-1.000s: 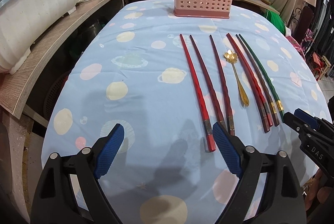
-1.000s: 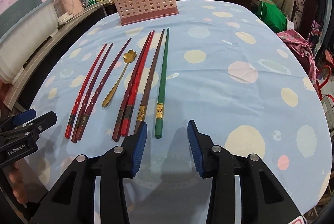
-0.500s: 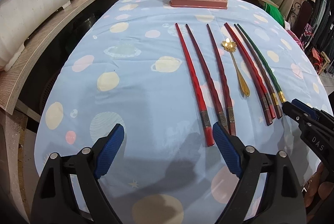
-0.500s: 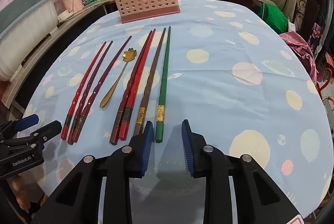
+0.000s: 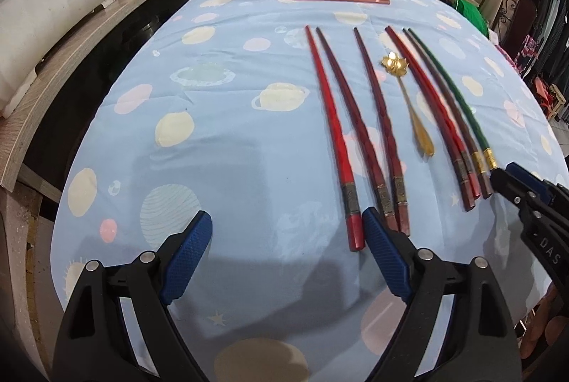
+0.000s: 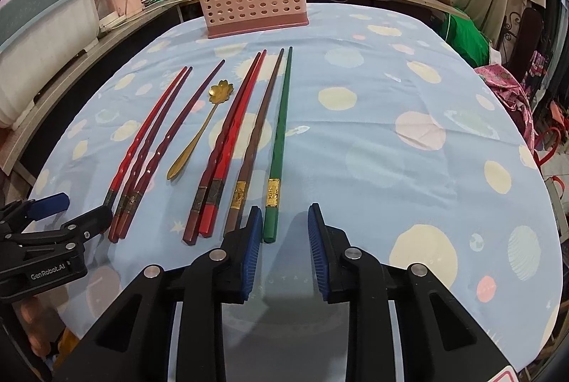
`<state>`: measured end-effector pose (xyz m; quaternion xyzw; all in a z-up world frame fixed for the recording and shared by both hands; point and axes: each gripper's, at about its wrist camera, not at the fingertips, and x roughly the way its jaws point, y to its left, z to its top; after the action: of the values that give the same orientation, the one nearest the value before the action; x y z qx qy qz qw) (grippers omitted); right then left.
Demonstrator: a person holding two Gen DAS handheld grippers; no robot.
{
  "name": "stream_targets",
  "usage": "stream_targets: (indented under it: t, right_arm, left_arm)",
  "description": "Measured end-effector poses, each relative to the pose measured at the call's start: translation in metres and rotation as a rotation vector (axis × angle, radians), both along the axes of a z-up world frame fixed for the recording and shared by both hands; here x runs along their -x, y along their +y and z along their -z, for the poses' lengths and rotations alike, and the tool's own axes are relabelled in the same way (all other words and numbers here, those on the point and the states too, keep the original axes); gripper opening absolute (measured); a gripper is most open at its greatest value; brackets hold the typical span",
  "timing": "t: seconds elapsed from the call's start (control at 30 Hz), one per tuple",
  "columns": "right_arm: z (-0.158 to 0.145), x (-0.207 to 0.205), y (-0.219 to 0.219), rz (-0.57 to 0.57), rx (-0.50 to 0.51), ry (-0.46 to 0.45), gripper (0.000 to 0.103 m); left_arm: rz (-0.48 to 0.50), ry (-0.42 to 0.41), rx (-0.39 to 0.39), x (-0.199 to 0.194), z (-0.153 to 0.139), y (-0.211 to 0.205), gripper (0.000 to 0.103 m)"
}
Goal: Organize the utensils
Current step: 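Grasp a red chopstick with the left tool while the right tool grasps a green chopstick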
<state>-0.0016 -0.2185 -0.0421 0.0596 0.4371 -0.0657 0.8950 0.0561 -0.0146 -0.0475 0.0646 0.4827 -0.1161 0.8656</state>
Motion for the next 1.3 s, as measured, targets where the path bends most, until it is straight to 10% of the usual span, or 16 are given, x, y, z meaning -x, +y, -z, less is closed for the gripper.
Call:
stream_targets:
  t: [0.3, 0.67, 1.3]
  right_arm:
    - [0.001, 0.001, 0.002, -0.008, 0.017, -0.009, 0.025]
    - [0.000, 0.001, -0.001, -0.009, -0.004, 0.003, 0.007]
    - [-0.035, 0.006, -0.010, -0.003, -0.058, -0.057, 0.007]
  left_arm:
    - [0.018, -0.015, 0.012, 0.002, -0.003, -0.003, 0.067]
    - [0.040, -0.001, 0.046, -0.001, -0.007, 0.002, 0.008]
    - [0.056, 0.007, 0.096, 0.002, -0.033, 0.008, 0.007]
